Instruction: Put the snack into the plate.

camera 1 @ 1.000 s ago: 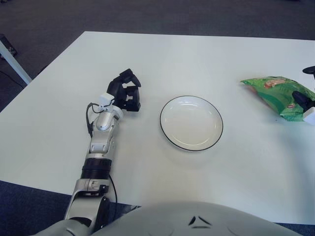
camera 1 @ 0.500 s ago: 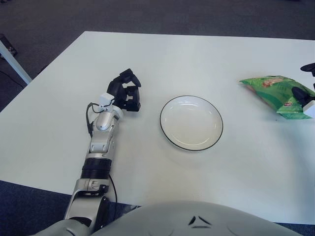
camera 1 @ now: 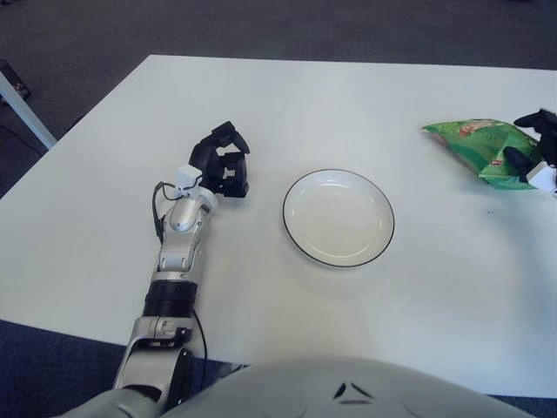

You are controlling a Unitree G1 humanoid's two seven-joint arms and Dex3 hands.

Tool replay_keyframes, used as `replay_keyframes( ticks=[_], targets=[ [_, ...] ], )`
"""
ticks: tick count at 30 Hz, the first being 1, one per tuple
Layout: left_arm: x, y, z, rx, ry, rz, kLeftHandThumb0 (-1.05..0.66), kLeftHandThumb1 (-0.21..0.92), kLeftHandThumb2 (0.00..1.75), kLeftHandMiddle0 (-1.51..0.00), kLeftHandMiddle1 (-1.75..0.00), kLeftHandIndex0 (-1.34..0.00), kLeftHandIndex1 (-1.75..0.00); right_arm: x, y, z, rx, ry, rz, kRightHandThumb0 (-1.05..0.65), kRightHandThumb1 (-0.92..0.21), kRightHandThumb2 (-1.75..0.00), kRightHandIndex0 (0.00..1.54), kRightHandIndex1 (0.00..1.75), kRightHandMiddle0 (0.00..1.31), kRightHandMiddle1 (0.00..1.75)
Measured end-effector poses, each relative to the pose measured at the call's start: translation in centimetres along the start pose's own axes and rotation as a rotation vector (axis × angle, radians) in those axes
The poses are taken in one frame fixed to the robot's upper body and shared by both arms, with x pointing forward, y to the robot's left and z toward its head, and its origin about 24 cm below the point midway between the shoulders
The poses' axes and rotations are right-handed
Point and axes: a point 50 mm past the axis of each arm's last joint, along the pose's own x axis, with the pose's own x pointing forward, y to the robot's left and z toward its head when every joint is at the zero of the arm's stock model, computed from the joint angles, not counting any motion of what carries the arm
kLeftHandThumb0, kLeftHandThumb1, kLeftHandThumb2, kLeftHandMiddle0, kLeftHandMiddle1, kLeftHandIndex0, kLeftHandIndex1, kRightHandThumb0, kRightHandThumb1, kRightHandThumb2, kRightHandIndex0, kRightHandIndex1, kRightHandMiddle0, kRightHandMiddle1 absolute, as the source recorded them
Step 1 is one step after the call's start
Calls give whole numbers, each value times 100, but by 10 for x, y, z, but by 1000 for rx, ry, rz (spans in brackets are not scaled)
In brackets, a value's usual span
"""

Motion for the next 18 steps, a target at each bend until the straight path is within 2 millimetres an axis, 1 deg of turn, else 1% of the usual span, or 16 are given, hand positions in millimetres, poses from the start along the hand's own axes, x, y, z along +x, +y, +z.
replay_keyframes(
  ticks=[8,18],
  targets=[
    [-1,0,1,0,-5,-1,-51,23,142,-132,-175,-68,-175,7,7,2,39,-30,47,-93,-92,-96,0,19,0,76],
    [-1,-1,2,0,-9,-4,-51,22,143,-132,-175,-69,-175,9,1,3,39,-64,60,-93,-92,-95,0,21,0,72]
  ],
)
